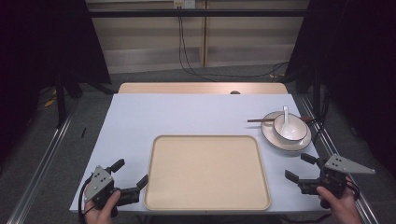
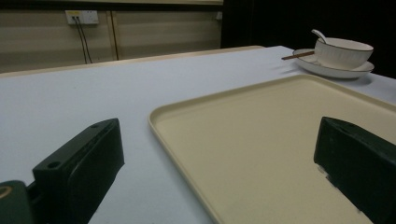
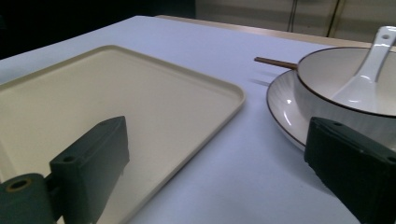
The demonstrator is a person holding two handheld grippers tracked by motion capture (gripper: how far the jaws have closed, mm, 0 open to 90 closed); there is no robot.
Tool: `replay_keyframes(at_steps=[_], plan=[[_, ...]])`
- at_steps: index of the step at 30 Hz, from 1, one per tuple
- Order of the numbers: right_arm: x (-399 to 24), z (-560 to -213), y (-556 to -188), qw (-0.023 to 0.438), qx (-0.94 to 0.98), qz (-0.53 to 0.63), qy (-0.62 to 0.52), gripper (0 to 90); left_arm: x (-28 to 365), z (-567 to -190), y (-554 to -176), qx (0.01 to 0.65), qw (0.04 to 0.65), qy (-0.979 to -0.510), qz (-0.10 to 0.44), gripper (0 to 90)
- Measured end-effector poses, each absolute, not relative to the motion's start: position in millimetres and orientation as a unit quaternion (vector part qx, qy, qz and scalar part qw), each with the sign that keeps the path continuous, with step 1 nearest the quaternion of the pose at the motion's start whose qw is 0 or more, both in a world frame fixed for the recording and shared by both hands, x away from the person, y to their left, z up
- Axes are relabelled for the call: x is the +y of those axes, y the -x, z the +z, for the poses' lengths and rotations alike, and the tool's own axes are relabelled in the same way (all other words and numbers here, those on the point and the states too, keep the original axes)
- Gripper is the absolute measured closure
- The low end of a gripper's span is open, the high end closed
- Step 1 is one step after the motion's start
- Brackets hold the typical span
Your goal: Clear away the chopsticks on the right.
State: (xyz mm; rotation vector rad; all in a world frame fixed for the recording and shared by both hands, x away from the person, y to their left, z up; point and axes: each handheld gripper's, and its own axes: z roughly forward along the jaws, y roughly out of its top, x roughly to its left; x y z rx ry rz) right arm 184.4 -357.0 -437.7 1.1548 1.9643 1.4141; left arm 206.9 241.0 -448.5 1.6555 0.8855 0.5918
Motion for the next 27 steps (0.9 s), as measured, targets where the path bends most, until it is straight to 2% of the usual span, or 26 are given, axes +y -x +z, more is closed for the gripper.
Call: replay_keyframes(at_steps=[11,14,20,27], plan=[[-366.5,-433.3,-188.6,0.200,0.736,0.496,-0.415,6.2,239.1,-449.0,-207.3,0.370,0.542,-0.712,0.248,1.7],[-375.1,-429.4,-189.6,0.188,0.748,0.492,-0.404,11.3,239.1,-448.9,-208.9,0.369,0.537,-0.716,0.249,1.7],[-412.6,-415.4,-194.2,0.185,0.755,0.483,-0.403,12.8,239.0,-449.9,-213.6,0.361,0.536,-0.725,0.236,1.6],[-453.2,-400.4,-217.5,0.195,0.768,0.459,-0.403,8.5,237.9,-449.9,-214.6,0.358,0.535,-0.728,0.235,1.6]])
